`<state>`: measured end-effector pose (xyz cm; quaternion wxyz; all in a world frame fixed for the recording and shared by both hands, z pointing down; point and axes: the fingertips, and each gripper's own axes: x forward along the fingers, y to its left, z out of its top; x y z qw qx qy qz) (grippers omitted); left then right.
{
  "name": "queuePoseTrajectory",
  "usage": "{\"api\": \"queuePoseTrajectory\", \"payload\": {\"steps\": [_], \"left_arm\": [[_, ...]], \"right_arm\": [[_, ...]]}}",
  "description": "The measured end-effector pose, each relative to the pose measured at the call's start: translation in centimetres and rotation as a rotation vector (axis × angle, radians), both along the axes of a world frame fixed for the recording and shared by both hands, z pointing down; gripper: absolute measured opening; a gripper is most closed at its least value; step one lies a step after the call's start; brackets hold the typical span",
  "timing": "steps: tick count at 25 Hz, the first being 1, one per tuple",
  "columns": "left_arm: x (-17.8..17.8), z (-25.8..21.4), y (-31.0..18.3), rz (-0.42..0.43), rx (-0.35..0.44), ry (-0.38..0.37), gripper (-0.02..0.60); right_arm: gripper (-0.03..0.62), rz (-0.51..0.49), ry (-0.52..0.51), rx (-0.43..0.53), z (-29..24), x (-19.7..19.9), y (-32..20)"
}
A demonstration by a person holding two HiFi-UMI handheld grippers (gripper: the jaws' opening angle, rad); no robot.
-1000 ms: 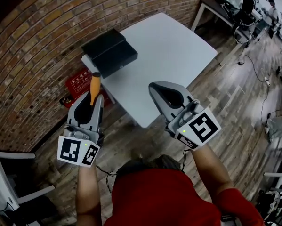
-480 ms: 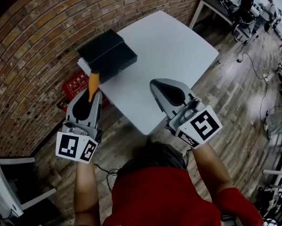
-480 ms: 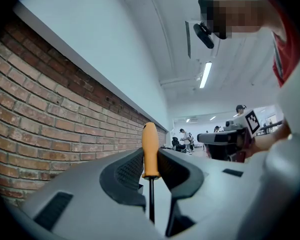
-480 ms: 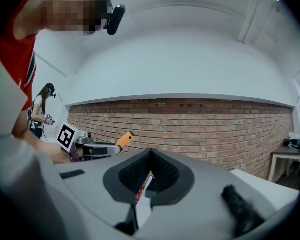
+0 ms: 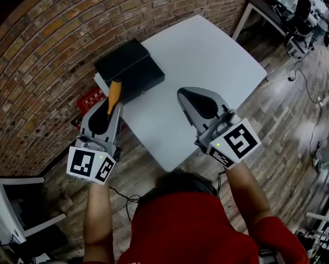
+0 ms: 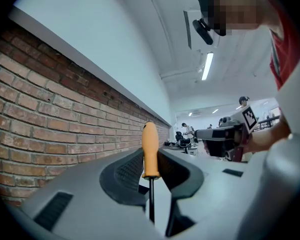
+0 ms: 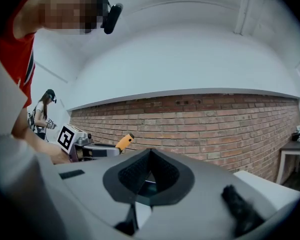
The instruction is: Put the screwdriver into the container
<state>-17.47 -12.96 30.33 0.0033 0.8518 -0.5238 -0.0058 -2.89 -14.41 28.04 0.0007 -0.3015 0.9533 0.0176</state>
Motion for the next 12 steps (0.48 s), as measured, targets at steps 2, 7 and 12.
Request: {"api": "queuePoseTrajectory", "payload": {"steps": [2,7,12], "left_arm": [[0.4,0.2,-1.3,-0.013,-0.008,-0.01,0.092],[1.7,1.0,-4.3,-0.043,-0.031,-0.061,0.092],[2.4,2.0,-6.9,-0.064,-0.057,-0.112,0.092]], "right_arm": [[0.031,-0.015,0.002,-0.001,0.1,0.4,-1.4],[0.031,-0.053,0.024,-0.002,0.9,1.4,-4.6],[0.031,-0.095,0.034,-0.011,1.8,1.8,-7.2]]}}
